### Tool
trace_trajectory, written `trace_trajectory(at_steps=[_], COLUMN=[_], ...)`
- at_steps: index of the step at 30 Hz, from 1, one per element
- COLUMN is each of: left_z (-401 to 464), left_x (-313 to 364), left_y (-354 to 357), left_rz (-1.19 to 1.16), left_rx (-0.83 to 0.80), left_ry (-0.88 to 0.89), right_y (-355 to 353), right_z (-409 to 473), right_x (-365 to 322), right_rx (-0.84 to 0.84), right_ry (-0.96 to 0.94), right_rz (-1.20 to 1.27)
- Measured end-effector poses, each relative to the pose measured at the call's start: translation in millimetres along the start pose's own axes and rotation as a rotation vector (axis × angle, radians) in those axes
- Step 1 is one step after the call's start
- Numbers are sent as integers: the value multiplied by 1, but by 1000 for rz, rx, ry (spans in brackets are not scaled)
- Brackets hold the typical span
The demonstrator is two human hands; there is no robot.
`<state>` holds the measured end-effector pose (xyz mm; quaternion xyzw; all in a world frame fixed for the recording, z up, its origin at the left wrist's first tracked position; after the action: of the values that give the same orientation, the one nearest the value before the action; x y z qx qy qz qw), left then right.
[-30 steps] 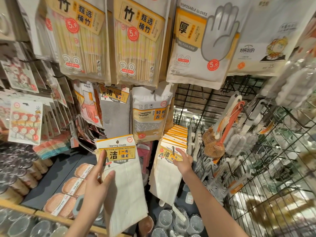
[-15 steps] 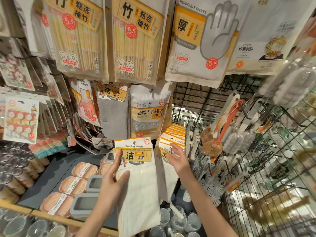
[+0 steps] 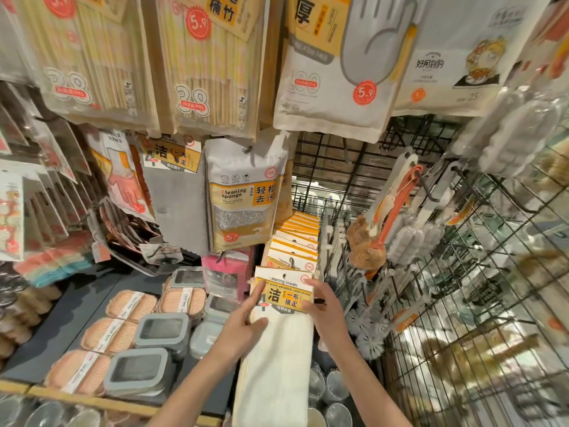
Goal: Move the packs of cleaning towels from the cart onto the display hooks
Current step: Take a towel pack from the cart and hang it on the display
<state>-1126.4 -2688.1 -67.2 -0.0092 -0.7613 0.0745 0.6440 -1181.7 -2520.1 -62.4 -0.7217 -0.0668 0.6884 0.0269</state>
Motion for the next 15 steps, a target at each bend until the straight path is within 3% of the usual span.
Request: trace_trajectory(at_steps=[9, 15], left_z=[34, 48], left_x=[-8, -19], left_y=[13, 24], left_rz=[34, 120], left_rx=[-26, -102], left_ry=[-10, 2], right_y=[-7, -8], right_z=[20, 30], right_x=[-4, 15], right_rx=[32, 92], right_ry=[-46, 35], right_rz=[25, -123])
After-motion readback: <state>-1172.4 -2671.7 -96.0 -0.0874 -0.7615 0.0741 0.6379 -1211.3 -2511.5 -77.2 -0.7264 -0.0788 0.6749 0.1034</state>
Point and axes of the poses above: each hand's wrist, its own z-axis towards the middle knuckle, its own y-axis out of the palm, x = y × z, the point moved 9 cm from there along z, towards the middle knuckle, and after that the axes turned 3 degrees about x, right-handed, at the moved point
